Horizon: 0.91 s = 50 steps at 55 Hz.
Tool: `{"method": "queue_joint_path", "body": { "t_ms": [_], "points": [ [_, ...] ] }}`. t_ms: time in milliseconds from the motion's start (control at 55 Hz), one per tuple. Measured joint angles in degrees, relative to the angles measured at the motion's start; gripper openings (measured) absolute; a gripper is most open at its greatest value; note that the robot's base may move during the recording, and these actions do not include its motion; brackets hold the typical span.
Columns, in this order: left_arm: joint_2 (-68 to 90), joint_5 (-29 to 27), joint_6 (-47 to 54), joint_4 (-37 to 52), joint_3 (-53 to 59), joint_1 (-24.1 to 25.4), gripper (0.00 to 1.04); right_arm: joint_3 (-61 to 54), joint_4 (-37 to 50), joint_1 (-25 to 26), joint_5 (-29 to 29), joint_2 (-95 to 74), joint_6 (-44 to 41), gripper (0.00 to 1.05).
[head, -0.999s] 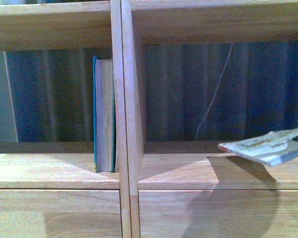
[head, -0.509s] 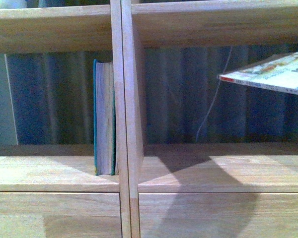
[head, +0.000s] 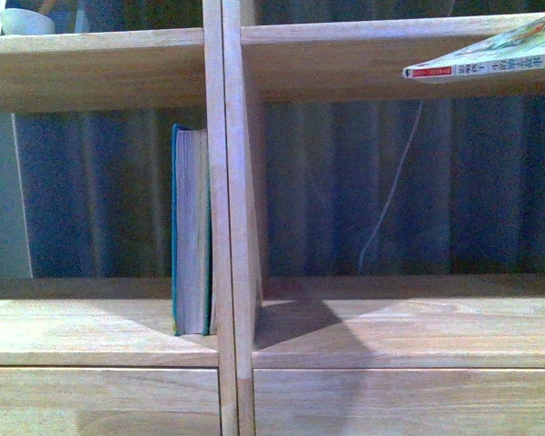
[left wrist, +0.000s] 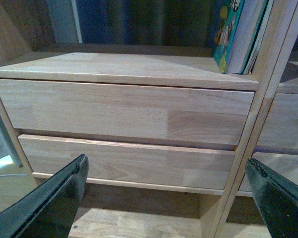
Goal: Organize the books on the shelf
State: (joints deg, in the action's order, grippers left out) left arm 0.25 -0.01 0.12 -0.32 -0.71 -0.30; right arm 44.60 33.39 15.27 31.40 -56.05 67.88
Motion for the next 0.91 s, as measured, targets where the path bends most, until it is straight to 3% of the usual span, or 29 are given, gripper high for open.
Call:
{"method": "queue_joint_path", "body": {
  "t_ms": [218, 345, 454, 745, 908],
  "points": [
    [0.0, 0.0, 0.0, 0.0, 0.0, 0.0, 0.97, -3.9, 4.7, 2.0, 5.0, 9.4, 2.8, 0.07],
    [0.0, 0.0, 0.0, 0.0, 0.0, 0.0, 0.97, -5.1, 3.1, 1.4, 4.0, 11.4, 2.7, 0.07],
    [0.0, 0.0, 0.0, 0.0, 0.0, 0.0, 0.97, -5.1, 1.8, -2.4, 1.4, 10.7, 1.3, 0.07],
    [0.0, 0.0, 0.0, 0.0, 0.0, 0.0, 0.97, -4.1, 0.1, -20.0, -8.8, 6.5, -6.3, 0.07],
    [0.0, 0.0, 0.0, 0.0, 0.0, 0.0, 0.97, -2.7, 0.1, -26.5, -11.7, 3.9, -9.2, 0.07]
  ]
}}
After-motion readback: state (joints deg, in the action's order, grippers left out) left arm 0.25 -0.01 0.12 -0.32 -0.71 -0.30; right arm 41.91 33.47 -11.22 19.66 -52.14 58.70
